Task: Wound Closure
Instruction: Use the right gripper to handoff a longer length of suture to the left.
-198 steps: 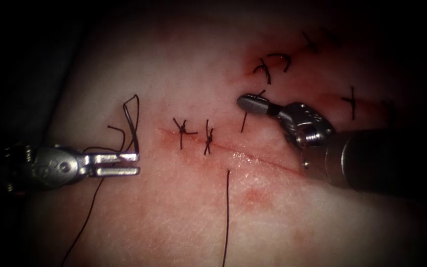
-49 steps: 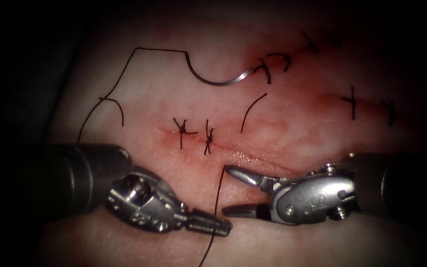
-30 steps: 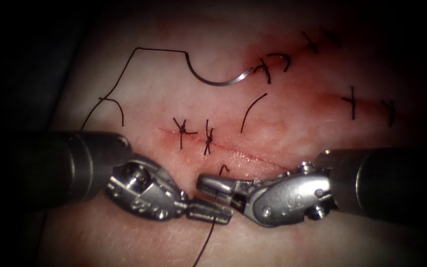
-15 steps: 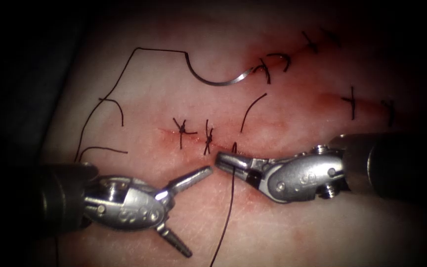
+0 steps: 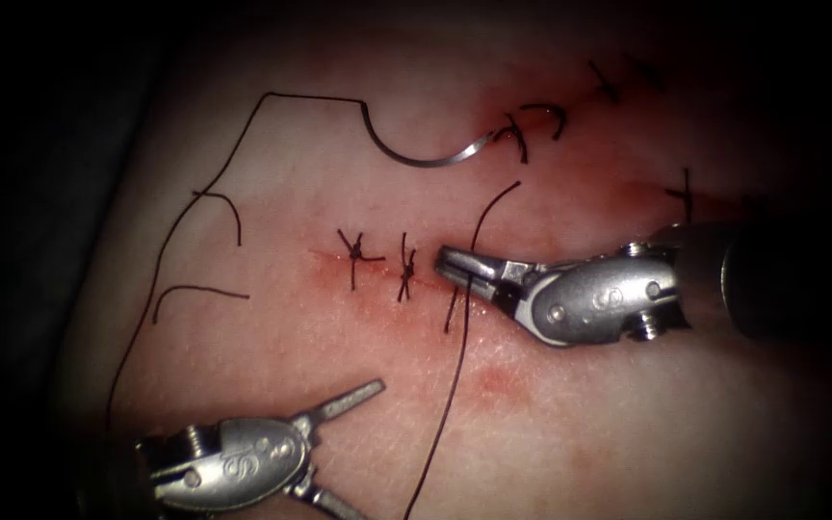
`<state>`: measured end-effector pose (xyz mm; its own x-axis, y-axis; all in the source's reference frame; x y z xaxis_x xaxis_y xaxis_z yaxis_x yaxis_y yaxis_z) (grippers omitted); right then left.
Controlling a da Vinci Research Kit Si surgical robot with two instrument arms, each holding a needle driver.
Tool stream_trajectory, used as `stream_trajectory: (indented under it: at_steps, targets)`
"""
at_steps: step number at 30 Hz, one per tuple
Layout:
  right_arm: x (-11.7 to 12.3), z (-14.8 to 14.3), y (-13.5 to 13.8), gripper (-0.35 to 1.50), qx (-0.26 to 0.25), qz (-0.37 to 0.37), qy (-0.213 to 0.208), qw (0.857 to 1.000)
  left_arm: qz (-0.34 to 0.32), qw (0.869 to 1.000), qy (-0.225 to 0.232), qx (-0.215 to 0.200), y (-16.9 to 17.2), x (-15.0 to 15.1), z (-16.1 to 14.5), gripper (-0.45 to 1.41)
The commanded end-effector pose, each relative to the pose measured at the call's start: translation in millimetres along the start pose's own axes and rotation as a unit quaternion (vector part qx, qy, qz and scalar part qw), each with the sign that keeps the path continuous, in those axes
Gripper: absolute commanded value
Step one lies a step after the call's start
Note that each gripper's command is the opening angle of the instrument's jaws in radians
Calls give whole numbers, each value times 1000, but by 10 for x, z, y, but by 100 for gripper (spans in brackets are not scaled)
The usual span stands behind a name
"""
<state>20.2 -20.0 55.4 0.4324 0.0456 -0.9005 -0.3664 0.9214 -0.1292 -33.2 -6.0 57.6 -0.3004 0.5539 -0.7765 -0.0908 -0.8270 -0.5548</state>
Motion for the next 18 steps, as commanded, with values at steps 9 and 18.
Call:
stream_trajectory:
  at_steps: [9, 18]
  targets:
    - [-3, 10, -2, -35, -1, -3, -3, 1000, -50, 999, 20, 2, 5, -30, 16, 89]
    - [-1, 12, 6, -35, -4, 2, -4, 1000, -92, 994, 41, -42, 14, -80, 42, 89]
